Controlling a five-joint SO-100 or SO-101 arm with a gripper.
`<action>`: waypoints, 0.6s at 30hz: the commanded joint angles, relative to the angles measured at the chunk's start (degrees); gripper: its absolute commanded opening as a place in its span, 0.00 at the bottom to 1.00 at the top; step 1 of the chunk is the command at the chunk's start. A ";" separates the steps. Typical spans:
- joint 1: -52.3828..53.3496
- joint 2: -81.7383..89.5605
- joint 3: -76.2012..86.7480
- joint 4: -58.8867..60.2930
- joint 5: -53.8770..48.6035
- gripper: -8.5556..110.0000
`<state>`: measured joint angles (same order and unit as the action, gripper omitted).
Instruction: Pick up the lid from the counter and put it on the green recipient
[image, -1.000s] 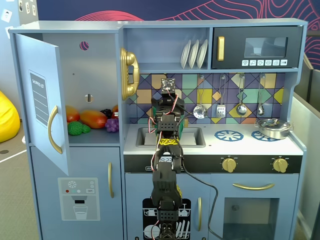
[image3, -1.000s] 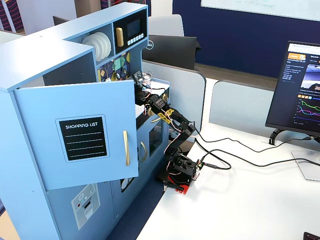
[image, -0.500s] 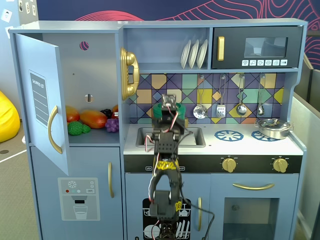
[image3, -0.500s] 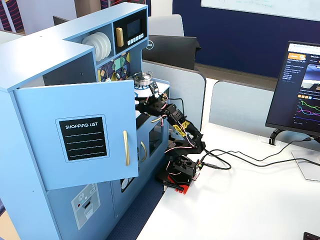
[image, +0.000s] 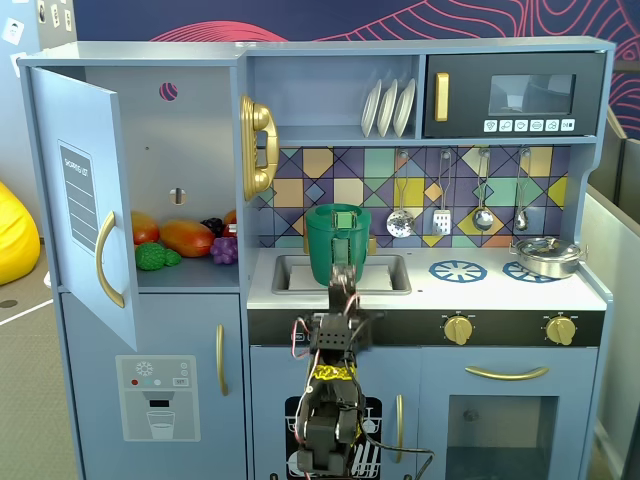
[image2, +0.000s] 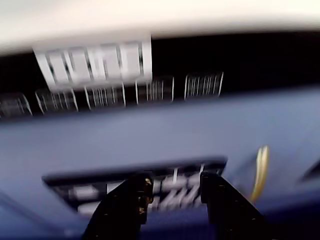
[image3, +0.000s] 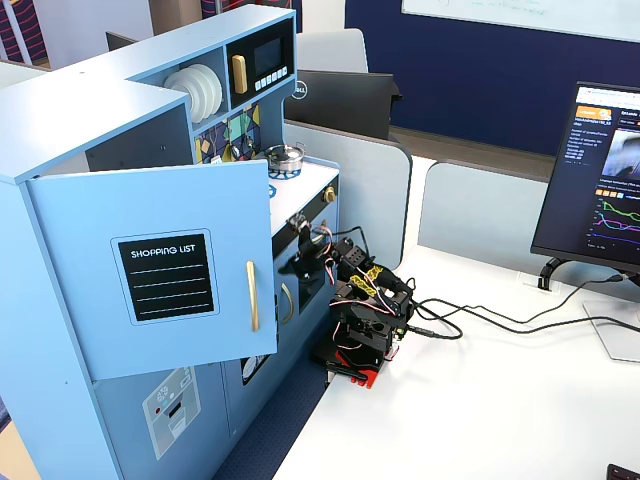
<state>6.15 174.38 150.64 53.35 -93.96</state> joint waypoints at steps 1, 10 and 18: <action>0.18 3.25 7.38 0.53 0.18 0.07; -4.22 5.71 20.13 3.60 6.33 0.07; -6.77 7.73 21.01 23.91 8.61 0.08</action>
<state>0.62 181.49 171.91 68.64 -84.99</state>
